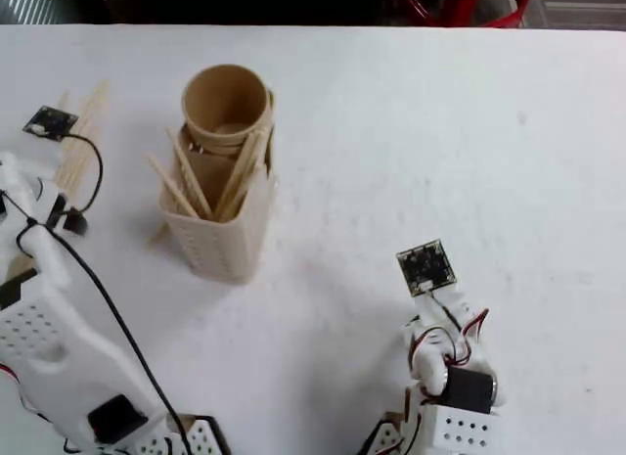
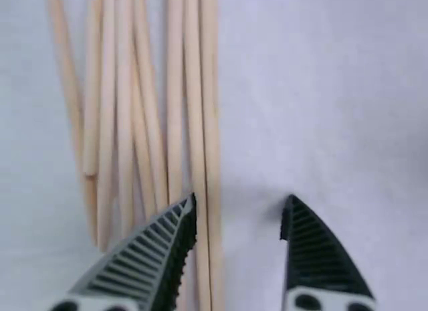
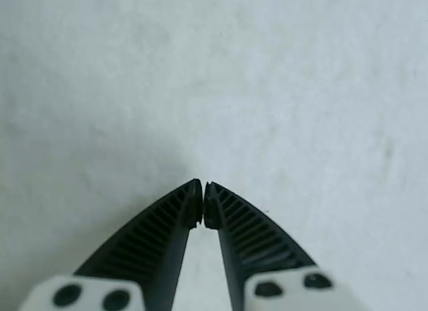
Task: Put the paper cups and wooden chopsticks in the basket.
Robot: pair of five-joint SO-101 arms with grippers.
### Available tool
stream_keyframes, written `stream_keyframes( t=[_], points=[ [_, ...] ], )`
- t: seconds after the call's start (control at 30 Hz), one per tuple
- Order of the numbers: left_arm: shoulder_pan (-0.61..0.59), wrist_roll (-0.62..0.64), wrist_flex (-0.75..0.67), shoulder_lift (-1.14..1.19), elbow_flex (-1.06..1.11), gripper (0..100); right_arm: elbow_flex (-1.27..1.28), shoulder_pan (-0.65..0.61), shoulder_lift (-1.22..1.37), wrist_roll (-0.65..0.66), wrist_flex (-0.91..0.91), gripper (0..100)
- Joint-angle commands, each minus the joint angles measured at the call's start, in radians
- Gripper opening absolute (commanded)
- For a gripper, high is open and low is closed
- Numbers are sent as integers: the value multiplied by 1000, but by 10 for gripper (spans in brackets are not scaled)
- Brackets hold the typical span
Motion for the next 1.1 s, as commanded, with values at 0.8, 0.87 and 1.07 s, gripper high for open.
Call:
stream_keyframes(
  t=[0.8,0.87,1.07],
  points=[
    [25,81,143,-131,-91,165,9,4,-7,3,-16,19],
    [25,83,126,-114,-94,165,9,4,-7,3,-16,19],
    [4,83,40,-61,-92,166,9,4,-7,3,-16,19]
  ],
)
